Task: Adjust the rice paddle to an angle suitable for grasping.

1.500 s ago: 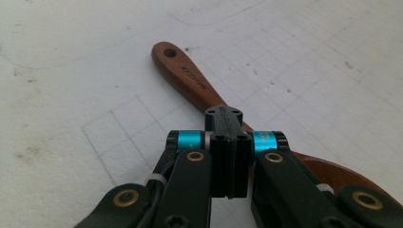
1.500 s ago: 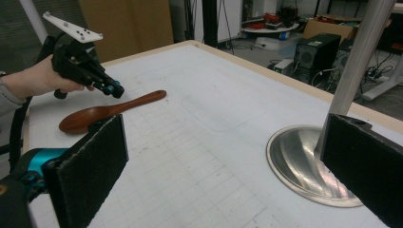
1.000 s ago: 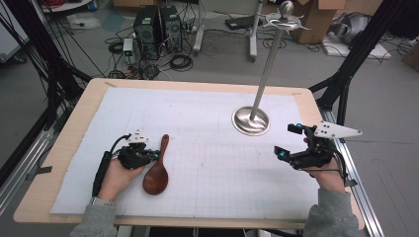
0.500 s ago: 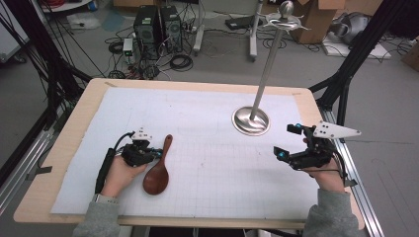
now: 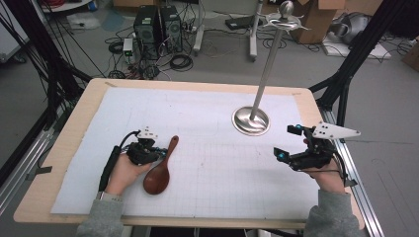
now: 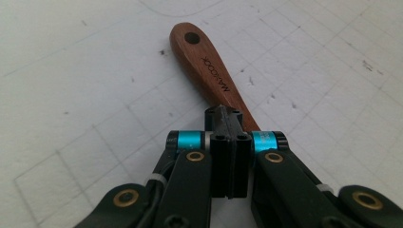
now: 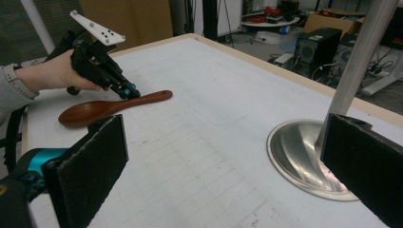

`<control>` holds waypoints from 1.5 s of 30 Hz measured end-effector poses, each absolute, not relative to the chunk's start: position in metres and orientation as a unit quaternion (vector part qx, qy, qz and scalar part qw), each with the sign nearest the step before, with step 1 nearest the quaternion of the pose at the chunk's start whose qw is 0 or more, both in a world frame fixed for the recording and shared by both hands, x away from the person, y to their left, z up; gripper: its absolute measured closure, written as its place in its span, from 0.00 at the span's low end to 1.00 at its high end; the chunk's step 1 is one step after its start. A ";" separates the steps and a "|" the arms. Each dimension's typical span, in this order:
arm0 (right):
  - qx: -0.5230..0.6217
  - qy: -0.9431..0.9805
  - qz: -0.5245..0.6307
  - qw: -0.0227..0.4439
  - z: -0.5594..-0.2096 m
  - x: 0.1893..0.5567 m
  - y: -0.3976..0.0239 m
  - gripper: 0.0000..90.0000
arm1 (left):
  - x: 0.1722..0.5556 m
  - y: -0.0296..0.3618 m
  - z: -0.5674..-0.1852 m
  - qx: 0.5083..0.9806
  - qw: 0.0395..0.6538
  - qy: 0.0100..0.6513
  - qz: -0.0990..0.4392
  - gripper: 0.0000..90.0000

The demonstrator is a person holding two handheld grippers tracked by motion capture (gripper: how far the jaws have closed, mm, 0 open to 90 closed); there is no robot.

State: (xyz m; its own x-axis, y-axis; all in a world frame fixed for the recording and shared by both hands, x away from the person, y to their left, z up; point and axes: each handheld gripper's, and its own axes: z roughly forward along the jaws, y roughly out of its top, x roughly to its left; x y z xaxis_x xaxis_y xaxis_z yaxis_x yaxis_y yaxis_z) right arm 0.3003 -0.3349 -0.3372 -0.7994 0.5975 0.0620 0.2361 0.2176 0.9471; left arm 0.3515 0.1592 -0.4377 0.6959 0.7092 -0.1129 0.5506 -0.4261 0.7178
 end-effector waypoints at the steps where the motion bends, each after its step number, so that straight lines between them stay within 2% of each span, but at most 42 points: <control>1: 0.273 0.764 0.563 0.161 -0.337 0.300 -0.335 0.00 | 0.352 0.157 -0.437 0.840 0.382 0.371 0.101 1.00; 12: 0.275 0.763 0.562 0.165 -0.337 0.296 -0.341 0.00 | 0.348 0.131 -0.433 0.868 0.360 0.329 0.096 1.00; 29: 0.280 0.761 0.562 0.164 -0.339 0.296 -0.343 0.00 | 0.339 0.116 -0.433 0.883 0.366 0.284 0.073 1.00; 40: 0.281 0.762 0.560 0.161 -0.340 0.296 -0.343 0.00 | 0.336 0.112 -0.434 0.887 0.373 0.265 0.067 1.00; 45: 0.280 0.762 0.561 0.162 -0.340 0.297 -0.344 0.00 | 0.335 0.122 -0.422 0.870 0.404 0.273 0.077 0.98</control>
State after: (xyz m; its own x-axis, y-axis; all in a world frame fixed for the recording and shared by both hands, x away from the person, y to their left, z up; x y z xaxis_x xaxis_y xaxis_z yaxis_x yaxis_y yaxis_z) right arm 0.2971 -0.3436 -0.3397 -0.7905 0.6087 0.0675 0.2447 0.2129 0.9460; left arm 0.3354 0.1223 -0.4224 0.8391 0.5369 -0.0869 0.4125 -0.5239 0.7452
